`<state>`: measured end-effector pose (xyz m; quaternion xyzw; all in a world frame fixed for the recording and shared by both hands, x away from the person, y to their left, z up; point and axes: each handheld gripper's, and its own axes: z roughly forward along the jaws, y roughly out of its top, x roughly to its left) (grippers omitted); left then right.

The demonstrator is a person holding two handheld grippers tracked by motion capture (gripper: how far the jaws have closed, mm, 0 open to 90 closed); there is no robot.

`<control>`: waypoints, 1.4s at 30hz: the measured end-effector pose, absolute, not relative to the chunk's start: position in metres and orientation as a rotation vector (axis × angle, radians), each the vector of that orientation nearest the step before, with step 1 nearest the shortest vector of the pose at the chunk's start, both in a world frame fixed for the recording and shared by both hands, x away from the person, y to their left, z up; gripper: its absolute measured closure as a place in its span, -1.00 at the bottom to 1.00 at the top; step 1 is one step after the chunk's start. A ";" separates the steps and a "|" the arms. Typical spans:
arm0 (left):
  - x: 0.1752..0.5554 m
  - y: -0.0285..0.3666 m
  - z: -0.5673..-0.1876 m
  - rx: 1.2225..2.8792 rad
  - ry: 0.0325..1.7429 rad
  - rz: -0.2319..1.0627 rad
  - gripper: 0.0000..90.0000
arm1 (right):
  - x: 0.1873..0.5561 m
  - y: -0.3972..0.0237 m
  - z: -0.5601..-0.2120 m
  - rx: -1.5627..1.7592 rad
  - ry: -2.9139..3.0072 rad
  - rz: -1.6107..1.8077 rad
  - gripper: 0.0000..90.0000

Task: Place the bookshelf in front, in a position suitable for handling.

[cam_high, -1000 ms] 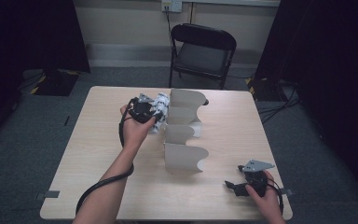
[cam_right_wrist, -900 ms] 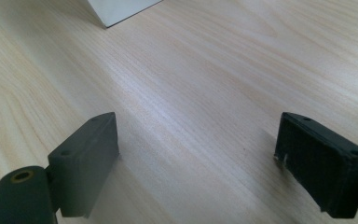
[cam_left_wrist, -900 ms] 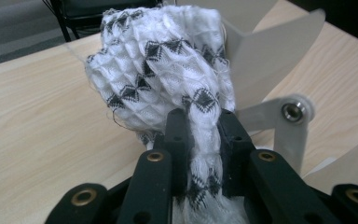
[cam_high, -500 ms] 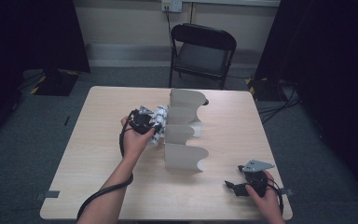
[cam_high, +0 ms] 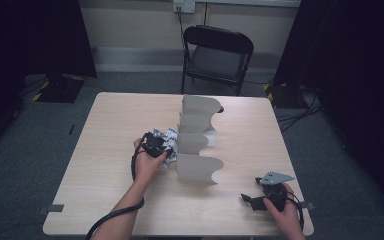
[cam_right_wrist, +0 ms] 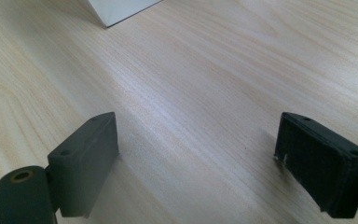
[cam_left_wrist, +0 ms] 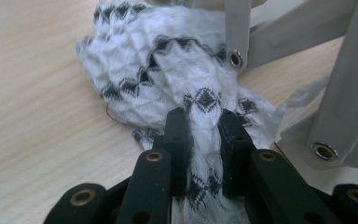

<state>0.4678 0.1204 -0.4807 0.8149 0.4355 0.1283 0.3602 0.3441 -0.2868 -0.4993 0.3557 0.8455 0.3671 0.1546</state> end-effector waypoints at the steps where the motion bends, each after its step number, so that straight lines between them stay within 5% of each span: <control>1: 0.468 0.120 -0.479 2.104 1.123 0.330 0.70 | 0.344 -0.287 -0.499 1.019 2.423 1.052 -0.72; 23: 0.469 0.139 -0.364 1.878 1.041 0.446 0.71 | 0.344 -0.287 -0.499 1.019 2.423 1.052 -0.72; 42: 0.470 0.124 -0.423 1.961 1.077 0.353 0.71 | 0.344 -0.287 -0.499 1.019 2.425 1.052 -0.72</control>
